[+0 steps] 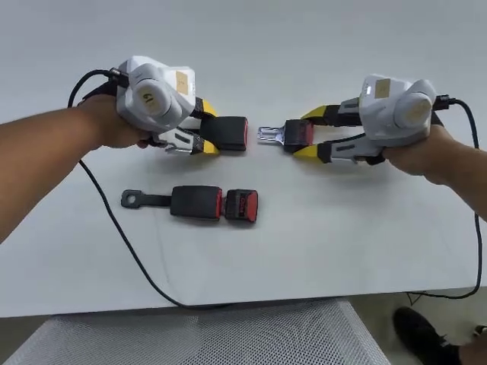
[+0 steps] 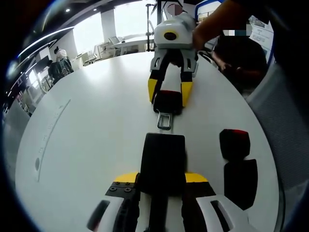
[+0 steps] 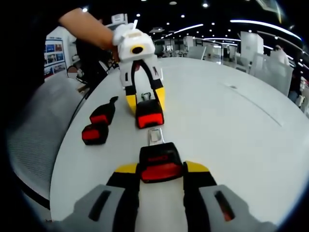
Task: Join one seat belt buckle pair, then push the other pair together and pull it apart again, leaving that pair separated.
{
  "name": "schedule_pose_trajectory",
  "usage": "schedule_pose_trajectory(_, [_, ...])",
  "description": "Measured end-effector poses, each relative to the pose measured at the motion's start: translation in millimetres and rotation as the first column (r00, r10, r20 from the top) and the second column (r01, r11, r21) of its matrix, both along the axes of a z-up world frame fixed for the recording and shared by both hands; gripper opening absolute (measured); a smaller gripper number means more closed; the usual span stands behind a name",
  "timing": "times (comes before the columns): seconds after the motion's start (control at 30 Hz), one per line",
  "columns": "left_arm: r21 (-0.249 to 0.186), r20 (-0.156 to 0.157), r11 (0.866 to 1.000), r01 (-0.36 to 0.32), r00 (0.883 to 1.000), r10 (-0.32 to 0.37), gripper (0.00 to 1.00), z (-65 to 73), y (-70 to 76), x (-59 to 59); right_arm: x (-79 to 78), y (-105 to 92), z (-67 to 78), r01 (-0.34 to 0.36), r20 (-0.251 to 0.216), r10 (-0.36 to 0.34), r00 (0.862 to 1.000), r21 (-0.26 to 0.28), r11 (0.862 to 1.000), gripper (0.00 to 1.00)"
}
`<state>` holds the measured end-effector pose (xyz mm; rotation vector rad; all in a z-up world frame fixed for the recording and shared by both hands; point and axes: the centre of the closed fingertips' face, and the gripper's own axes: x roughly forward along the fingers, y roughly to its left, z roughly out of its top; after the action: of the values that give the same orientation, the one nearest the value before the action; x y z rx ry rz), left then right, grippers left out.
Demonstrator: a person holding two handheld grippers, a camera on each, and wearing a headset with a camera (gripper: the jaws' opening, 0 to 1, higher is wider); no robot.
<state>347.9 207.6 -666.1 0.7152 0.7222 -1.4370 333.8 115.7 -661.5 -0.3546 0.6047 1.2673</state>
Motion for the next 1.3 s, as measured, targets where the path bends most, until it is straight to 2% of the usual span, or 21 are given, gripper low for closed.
schedule_pose_trajectory(0.17, [0.005, -0.001, 1.000, -0.001, 1.000, 0.001, 0.34, 0.2, -0.3, -0.3, -3.1, 13.4, -0.9, -0.001, -0.007, 0.001, 1.000, -0.001, 1.000, 0.34])
schedule_pose_trajectory(0.3, [0.009, 0.000, 1.000, 0.003, 1.000, -0.003, 0.34, 0.3, -0.6, -0.3, -4.5, 15.1, -1.1, -0.007, -0.010, 0.007, 1.000, -0.002, 1.000, 0.34])
schedule_pose_trajectory(0.4, [0.010, 0.001, 1.000, 0.007, 1.000, -0.007, 0.34, 0.5, -0.9, -0.8, -6.2, 26.8, -1.3, -0.018, -0.009, 0.018, 1.000, -0.001, 1.000, 0.34])
schedule_pose_trajectory(0.43, [0.014, 0.000, 1.000, 0.010, 1.000, -0.010, 0.34, 0.4, -0.7, -0.9, -5.1, 26.2, -1.6, -0.026, 0.002, 0.026, 1.000, -0.015, 1.000, 0.34])
schedule_pose_trajectory(0.63, [0.013, 0.004, 1.000, 0.013, 1.000, -0.013, 0.33, 0.3, -1.0, -1.3, -6.3, 20.9, -1.7, -0.013, -0.018, 0.013, 1.000, -0.010, 1.000, 0.34])
schedule_pose_trajectory(0.8, [0.035, 0.007, 0.999, 0.031, 0.999, -0.031, 0.33, 0.1, -1.7, -1.6, -5.6, 24.2, -1.8, 0.004, -0.033, -0.004, 0.999, -0.014, 1.000, 0.33])
schedule_pose_trajectory(0.9, [0.037, 0.007, 0.999, 0.038, 0.999, -0.038, 0.33, 0.3, -1.8, -2.2, -4.0, 33.6, -0.5, 0.001, -0.034, -0.001, 0.999, -0.012, 1.000, 0.33])
schedule_pose_trajectory(1.17, [0.040, 0.010, 0.998, 0.046, 0.999, -0.047, 0.32, 1.1, -1.5, -1.6, -0.6, 30.5, 0.7, 0.025, -0.053, -0.026, 0.998, -0.023, 0.999, 0.33])
schedule_pose_trajectory(1.3, [0.053, 0.008, 0.996, 0.075, 0.997, -0.075, 0.32, 1.2, -0.8, -1.2, 0.9, 30.9, 0.7, 0.026, -0.059, -0.028, 0.998, -0.037, 0.999, 0.33])
